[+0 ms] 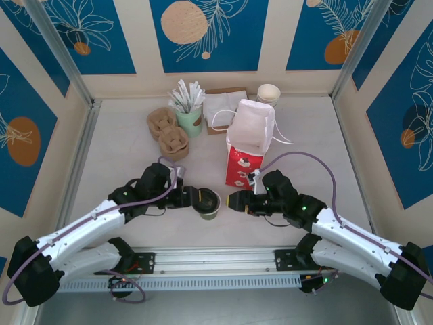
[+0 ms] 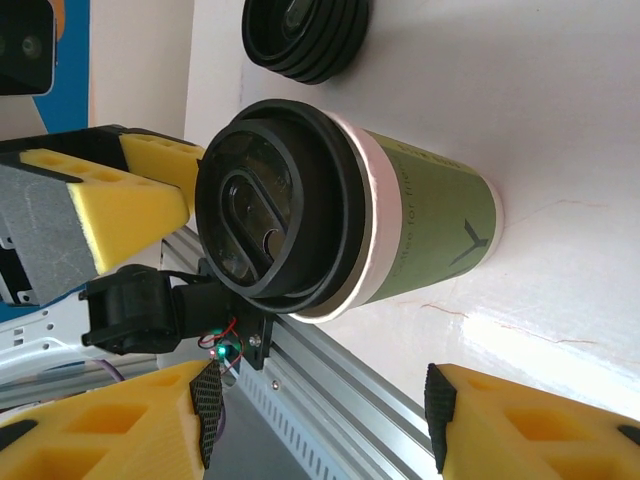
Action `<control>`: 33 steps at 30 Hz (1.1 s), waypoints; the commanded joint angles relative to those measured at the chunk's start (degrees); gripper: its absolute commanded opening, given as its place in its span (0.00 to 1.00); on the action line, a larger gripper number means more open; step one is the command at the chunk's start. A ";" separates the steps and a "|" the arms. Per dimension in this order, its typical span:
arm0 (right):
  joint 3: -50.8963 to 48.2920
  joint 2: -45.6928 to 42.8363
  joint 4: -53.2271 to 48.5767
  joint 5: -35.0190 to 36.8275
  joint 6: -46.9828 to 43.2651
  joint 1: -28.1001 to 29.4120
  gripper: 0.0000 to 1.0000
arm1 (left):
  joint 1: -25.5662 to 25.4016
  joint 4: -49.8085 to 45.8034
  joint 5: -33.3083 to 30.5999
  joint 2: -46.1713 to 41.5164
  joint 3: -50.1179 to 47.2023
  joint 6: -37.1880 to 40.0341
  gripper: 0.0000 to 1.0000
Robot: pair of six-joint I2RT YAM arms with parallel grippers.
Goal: Pack the takeout coffee
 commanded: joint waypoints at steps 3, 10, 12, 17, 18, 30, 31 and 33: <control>1.85 0.03 0.07 -0.08 -0.32 0.51 0.58 | -0.43 -3.42 -2.50 0.28 1.77 1.54 0.51; 2.14 0.35 -0.02 0.08 -0.37 0.51 0.58 | -0.89 -1.22 -1.45 0.26 1.13 1.23 0.44; 2.22 0.37 -0.11 0.14 -0.46 0.52 0.58 | -0.91 -0.38 -1.28 0.29 0.89 1.09 0.43; 2.13 0.39 -0.28 0.30 -0.50 0.52 0.58 | -1.00 -0.20 -1.82 -0.38 0.76 0.76 0.43; 2.11 0.42 -0.29 0.30 -0.53 0.52 0.58 | -1.12 -0.01 -1.77 -0.33 0.76 0.71 0.43; 2.26 0.81 -0.02 0.39 -0.27 0.61 0.58 | -2.20 2.29 -1.65 0.65 0.74 0.11 0.43; 2.28 0.96 -0.02 0.39 -0.23 0.60 0.59 | -2.27 2.51 -1.65 0.84 0.69 0.03 0.43; 2.50 1.33 -0.11 0.48 -0.28 0.60 0.59 | -2.54 2.98 -1.48 1.19 0.67 -0.05 0.43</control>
